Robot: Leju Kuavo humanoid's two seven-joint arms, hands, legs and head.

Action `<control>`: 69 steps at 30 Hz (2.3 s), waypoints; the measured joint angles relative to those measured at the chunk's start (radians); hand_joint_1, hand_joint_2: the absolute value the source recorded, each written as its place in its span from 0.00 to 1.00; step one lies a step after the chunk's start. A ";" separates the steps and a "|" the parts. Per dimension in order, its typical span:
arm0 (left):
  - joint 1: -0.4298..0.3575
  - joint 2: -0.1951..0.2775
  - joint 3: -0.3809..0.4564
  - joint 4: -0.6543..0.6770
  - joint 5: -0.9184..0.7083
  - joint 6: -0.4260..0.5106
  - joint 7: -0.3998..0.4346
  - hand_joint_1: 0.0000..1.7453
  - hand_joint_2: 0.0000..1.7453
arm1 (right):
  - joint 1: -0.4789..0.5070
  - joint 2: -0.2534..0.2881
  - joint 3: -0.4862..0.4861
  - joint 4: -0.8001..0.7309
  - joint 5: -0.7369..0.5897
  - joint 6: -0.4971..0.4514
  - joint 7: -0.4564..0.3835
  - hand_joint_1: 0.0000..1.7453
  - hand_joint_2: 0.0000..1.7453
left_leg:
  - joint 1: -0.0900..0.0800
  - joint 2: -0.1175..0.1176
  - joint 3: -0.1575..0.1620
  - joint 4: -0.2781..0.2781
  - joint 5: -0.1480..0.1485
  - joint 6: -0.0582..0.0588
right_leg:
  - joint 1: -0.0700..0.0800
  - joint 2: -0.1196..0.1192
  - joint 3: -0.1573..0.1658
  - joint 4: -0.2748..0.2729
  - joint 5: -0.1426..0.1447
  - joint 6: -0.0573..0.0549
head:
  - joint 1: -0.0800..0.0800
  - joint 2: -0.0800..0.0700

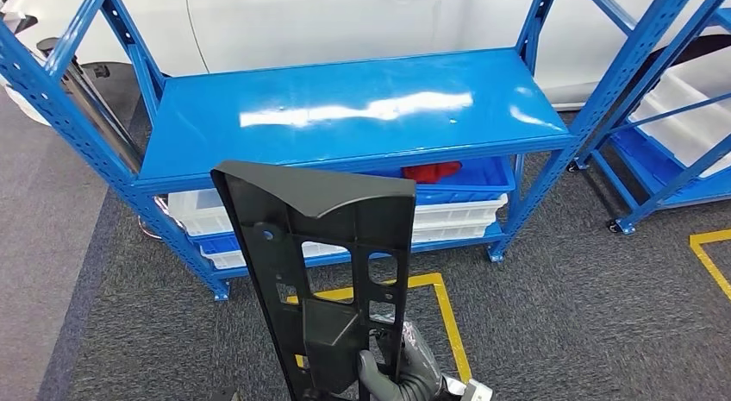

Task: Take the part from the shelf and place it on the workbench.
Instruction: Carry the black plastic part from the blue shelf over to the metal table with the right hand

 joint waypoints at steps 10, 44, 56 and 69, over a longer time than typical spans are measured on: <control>0.012 0.002 0.000 0.000 0.013 0.003 -0.004 0.00 1.00 | -0.002 0.000 0.001 0.009 0.000 0.007 0.000 0.98 1.00 | 0.014 -0.003 -0.003 0.243 -0.143 -0.037 | -0.002 -0.012 -0.144 0.007 0.116 -0.032 | 0.000 0.000; 0.027 0.006 0.000 0.000 0.010 0.003 -0.017 0.00 1.00 | -0.001 0.014 -0.006 0.028 -0.035 0.046 0.038 0.98 1.00 | 0.013 -0.056 0.101 0.012 -0.097 -0.024 | -0.002 0.030 -0.090 0.023 0.059 -0.024 | 0.000 0.000; 0.022 0.005 -0.001 0.000 0.000 0.002 -0.007 0.00 1.00 | 0.007 0.015 -0.018 0.034 -0.044 0.045 0.053 0.98 1.00 | 0.016 0.042 0.093 -0.015 -0.084 0.005 | -0.015 -0.008 -0.185 0.212 0.007 0.024 | 0.000 0.000; 0.024 0.005 -0.003 0.000 -0.001 0.001 -0.003 0.00 1.00 | 0.023 0.025 -0.035 0.034 -0.055 0.047 0.054 0.98 1.00 | 0.015 0.002 -0.029 0.274 -0.228 -0.037 | 0.001 0.027 -0.120 0.022 0.084 -0.042 | 0.000 0.000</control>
